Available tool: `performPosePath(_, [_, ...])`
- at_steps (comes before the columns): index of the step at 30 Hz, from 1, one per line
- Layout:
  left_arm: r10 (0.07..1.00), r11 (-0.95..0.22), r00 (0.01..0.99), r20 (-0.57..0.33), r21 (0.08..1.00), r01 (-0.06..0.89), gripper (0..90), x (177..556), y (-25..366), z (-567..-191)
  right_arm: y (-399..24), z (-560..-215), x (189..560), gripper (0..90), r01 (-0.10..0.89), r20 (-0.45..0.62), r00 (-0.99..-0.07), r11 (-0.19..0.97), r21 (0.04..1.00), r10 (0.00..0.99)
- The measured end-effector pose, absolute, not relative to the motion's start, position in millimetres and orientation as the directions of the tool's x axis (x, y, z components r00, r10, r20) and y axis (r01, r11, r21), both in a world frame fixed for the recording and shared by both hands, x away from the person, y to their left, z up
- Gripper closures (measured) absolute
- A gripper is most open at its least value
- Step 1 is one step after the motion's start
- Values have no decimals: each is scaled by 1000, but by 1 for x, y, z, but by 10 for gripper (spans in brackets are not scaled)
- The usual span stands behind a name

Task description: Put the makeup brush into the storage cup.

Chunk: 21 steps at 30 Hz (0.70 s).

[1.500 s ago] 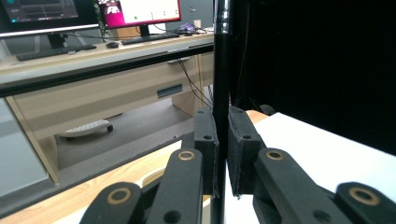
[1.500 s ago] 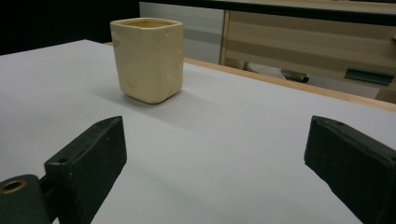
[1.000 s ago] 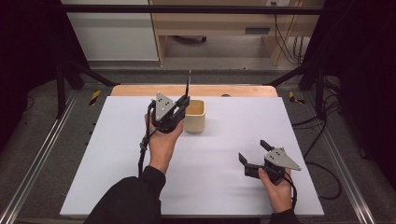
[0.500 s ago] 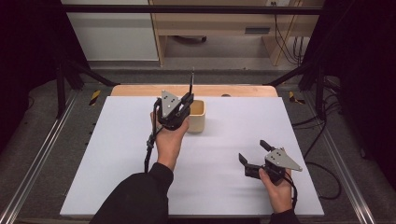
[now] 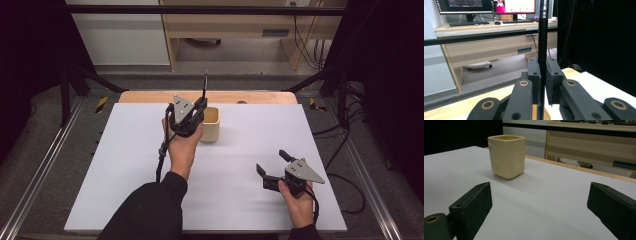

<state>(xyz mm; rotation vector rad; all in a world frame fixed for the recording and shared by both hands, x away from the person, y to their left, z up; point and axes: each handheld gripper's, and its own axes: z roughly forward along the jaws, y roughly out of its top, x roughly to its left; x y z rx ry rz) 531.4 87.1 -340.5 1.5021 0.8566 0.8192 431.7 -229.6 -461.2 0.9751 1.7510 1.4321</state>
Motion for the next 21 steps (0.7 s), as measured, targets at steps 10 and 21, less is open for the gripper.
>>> performPosePath(10, [874, -60, 485, 21, 996, 66, 836, 541, 85, -347, -231, -462, 432, 61, 137, -38, -499, 123, 983, 866])
performPosePath(21, [885, -39, 466, 10, 998, 52, 837, 544, 86, -349, -232, -462, 432, 61, 134, -38, -499, 120, 984, 866])
